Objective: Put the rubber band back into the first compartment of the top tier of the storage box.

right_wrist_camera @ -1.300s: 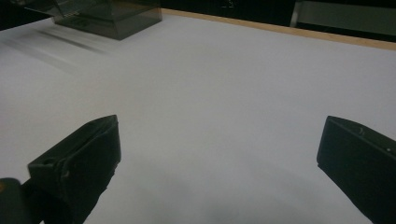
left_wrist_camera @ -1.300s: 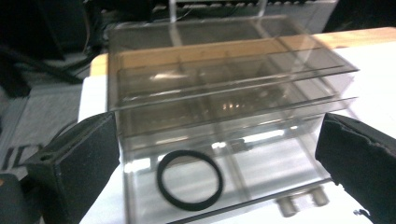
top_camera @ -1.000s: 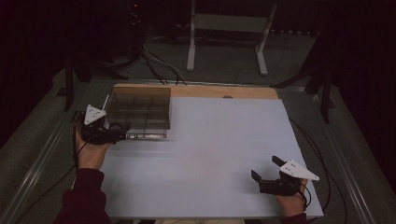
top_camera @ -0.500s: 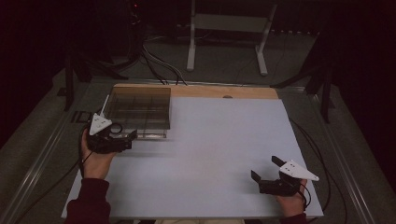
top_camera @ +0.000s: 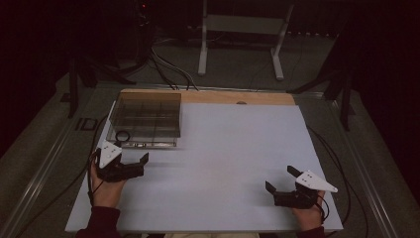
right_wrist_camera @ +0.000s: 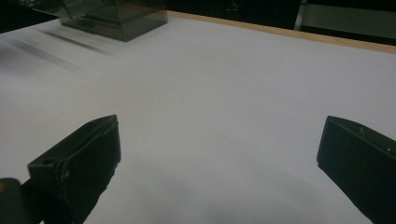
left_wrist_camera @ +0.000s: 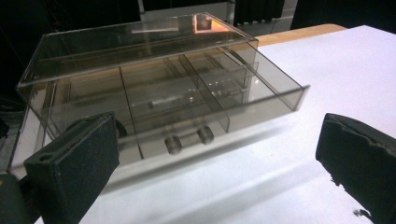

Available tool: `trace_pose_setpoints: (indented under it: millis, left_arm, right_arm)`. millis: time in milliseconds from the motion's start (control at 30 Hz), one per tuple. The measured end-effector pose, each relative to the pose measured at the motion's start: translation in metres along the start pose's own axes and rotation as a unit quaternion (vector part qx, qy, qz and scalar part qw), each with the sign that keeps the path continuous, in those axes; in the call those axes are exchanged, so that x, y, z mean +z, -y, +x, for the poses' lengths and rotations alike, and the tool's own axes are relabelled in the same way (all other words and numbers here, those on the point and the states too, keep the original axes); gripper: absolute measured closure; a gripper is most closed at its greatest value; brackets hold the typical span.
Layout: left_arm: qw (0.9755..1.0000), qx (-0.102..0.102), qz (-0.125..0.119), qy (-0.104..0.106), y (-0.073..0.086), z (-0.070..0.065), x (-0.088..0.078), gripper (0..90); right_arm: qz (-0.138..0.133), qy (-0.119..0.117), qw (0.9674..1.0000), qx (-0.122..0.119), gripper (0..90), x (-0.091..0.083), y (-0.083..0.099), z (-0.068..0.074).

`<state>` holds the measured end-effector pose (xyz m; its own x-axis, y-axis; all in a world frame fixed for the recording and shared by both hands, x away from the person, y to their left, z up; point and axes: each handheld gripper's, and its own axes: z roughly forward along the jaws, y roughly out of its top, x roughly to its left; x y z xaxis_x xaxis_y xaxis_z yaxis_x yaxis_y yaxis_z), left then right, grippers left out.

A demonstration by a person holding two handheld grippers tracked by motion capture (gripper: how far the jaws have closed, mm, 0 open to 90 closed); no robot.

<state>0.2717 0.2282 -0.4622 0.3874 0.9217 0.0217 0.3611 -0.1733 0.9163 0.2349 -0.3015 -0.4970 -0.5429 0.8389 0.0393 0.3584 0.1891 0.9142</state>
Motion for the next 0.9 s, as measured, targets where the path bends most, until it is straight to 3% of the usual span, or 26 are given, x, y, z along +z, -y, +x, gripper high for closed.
trace_pose_setpoints:
  millis: [633,767,900]
  left_arm:
    - [1.0,0.008,0.002,-0.001,0.032,-0.011,-0.015,0.5]
    - [1.0,0.007,-0.002,0.0,0.037,-0.012,-0.018,0.6]
    - [0.9999,-0.005,-0.011,0.006,0.038,-0.011,-0.021,0.5]
  right_arm:
    - [-0.011,0.0,0.9999,0.008,0.0,0.005,-0.004,0.0]
    - [-0.024,0.001,0.9994,0.024,0.0,0.006,-0.008,0.0]
    - [-0.021,-0.001,0.9996,0.02,0.0,0.007,-0.008,0.003]
